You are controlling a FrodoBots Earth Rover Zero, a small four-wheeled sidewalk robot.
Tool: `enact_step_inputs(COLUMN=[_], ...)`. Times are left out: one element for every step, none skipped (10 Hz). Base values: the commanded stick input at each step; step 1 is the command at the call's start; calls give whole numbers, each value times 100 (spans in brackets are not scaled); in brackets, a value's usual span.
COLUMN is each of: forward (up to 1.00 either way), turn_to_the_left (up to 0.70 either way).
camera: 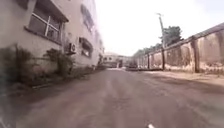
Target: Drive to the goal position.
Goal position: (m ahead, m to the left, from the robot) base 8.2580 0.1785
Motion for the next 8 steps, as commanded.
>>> enact_step_inputs(forward=[70,70,70,70,70,70,70,70], turn_to_the_left=[1,1,1,1,1,1,1,1])
